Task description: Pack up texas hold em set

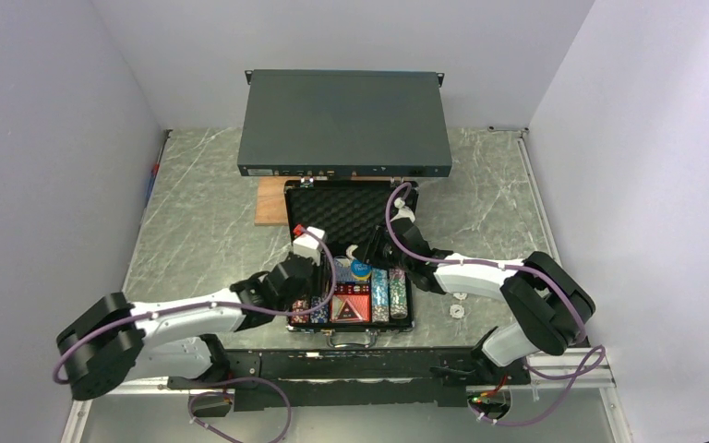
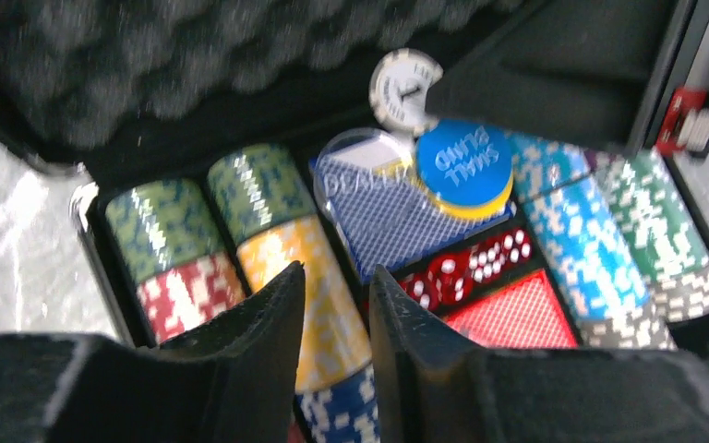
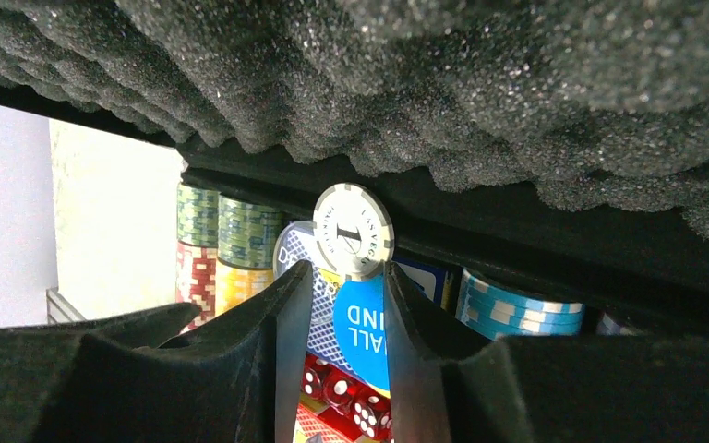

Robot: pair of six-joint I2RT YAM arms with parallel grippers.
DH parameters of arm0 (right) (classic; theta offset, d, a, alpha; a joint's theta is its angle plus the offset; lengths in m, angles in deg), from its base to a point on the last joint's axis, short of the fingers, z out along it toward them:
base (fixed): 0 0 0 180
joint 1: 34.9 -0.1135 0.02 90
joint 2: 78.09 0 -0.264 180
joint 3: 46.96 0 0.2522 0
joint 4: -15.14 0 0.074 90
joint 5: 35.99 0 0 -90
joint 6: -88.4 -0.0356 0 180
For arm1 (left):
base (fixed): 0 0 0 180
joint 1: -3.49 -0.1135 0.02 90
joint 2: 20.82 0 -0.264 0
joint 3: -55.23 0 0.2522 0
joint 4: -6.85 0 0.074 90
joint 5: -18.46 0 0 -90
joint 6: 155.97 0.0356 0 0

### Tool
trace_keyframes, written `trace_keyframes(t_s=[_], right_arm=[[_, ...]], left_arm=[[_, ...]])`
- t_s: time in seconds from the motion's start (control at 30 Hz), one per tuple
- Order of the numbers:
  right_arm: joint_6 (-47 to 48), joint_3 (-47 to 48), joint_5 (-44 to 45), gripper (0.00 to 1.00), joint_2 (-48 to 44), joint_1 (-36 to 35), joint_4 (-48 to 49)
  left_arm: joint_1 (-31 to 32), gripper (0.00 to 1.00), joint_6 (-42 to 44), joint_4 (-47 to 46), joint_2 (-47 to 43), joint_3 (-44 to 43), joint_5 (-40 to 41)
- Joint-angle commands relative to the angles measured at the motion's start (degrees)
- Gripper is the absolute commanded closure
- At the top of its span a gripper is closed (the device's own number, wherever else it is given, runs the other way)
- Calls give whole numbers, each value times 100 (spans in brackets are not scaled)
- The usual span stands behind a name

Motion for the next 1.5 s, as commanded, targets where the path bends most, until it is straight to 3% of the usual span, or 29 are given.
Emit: trace_keyframes(t_s=[0.0,0.5,0.73,1.17,1.47], right_arm=[[-33,42,69,64,47,52,248],[-12,-110,-343,66,24,288,417],[-27,-75,-431,68,140,326,466],[149,4,438,68,-369,317,-642],[6,179,155,65,40,358,-367]], left_arm=[[-136,66,582,-1062,597,-572,20],[-585,86,781,-1500,2240,-1350,-697],[-654,87,719,-1535,2580,-1500,-904],[-667,87,483,-1609,2764,-1474,-1098],[-685,81,392,-1531,2725,-1570,-1111]])
